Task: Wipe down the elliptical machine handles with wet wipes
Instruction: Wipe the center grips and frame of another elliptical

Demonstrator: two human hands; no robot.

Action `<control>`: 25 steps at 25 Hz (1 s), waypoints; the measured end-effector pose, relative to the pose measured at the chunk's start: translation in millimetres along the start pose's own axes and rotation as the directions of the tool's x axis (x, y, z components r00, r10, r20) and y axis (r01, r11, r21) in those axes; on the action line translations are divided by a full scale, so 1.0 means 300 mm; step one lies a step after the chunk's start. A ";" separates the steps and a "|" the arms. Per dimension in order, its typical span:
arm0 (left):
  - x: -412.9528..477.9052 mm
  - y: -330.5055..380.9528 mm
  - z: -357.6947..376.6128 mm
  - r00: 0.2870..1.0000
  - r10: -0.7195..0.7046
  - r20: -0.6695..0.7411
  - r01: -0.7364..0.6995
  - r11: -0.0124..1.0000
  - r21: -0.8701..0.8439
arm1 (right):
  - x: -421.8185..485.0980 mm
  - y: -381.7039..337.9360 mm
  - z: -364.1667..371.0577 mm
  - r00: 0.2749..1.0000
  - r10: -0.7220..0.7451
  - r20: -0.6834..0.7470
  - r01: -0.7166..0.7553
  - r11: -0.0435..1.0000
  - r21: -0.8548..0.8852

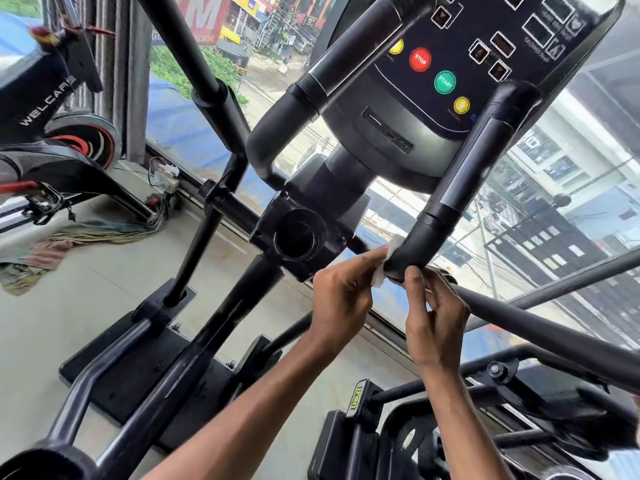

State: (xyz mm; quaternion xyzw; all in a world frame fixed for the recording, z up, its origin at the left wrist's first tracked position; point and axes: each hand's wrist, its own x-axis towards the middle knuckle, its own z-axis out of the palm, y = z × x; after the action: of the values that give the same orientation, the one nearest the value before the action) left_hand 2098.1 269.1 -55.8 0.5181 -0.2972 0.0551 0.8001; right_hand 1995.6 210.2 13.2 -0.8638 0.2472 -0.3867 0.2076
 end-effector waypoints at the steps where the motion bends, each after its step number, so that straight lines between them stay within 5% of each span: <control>1: -0.009 -0.025 0.008 1.000 0.003 0.010 -0.003 1.000 0.013 | 0.002 0.002 0.001 1.000 -0.001 -0.004 0.001 1.000 -0.002; 11: 0.050 -0.269 0.156 0.924 -0.358 0.136 0.307 0.905 0.295 | 0.004 0.015 0.005 1.000 0.020 -0.014 -0.020 1.000 0.022; 14: 0.080 -0.285 0.152 0.900 -0.404 0.164 0.356 0.898 0.257 | 0.000 0.011 0.002 0.999 0.027 -0.017 -0.027 1.000 0.002; 20: 0.081 -0.121 0.011 0.952 -0.158 0.261 0.209 0.962 -0.177 | -0.003 0.009 0.007 0.999 0.025 -0.033 -0.025 1.000 -0.006; 25: 0.037 -0.060 -0.017 0.982 -0.023 0.188 0.060 0.980 -0.190 | -0.004 -0.001 0.007 1.000 0.008 -0.022 -0.009 1.000 -0.008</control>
State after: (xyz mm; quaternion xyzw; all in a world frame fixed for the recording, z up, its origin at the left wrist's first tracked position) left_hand 2116.4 263.0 -65.6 0.4461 -0.3632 -0.0393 0.8170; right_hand 1996.6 211.5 11.2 -0.8593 0.2546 -0.3942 0.2032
